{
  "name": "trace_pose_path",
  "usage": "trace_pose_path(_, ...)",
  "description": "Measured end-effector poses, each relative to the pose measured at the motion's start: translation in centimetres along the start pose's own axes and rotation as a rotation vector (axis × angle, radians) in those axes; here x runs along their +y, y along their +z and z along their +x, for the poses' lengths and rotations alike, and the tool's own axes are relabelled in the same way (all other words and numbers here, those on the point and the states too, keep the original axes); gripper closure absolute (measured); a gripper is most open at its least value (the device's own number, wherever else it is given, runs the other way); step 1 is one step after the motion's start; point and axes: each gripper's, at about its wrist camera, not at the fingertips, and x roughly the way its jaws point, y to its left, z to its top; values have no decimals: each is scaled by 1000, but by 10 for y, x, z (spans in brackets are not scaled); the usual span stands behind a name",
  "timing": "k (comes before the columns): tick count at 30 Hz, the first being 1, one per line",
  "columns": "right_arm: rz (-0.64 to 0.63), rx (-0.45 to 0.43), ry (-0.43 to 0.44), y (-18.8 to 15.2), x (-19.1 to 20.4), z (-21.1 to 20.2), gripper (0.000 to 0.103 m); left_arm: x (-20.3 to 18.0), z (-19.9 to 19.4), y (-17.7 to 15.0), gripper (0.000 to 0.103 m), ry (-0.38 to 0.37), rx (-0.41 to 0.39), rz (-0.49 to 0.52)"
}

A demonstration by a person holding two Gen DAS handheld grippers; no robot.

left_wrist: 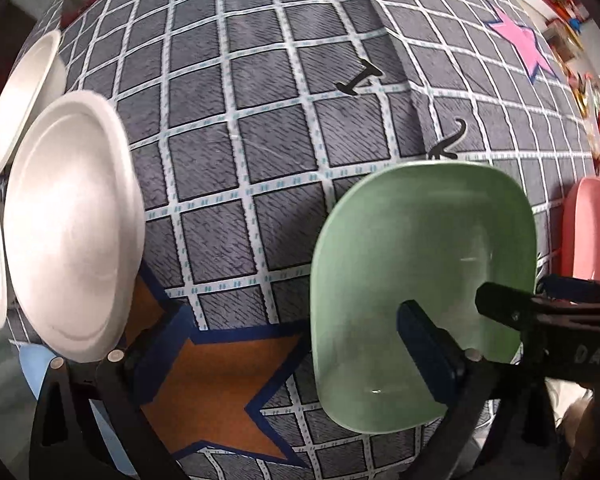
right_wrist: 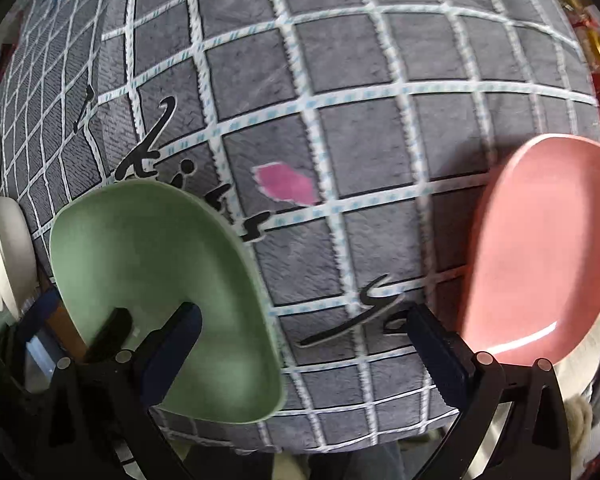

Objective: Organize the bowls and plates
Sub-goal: 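Close the left tool on the green plate rim while the right tool grips its other rim, then carry the green plate with both tools and lower it onto the blue plate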

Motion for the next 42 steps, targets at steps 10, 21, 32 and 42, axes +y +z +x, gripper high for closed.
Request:
trace_pose_path(10, -46, -56, 30, -2, 24, -2, 35, -34, -8, -8, 45, -56, -7, -31)
trace_pose_path(21, -154, -93, -59, 0, 80, 9, 44, -64, -10, 33, 56, -61, -18, 9)
trace_pose_path(32, -169, -21, 43, -30, 166, 29, 70, -106, -14, 33, 66, -18, 3, 57)
trace_pose_path(42, -254, 50, 50, -59, 265, 66, 70, -117, -10, 28, 66, -21, 41, -8)
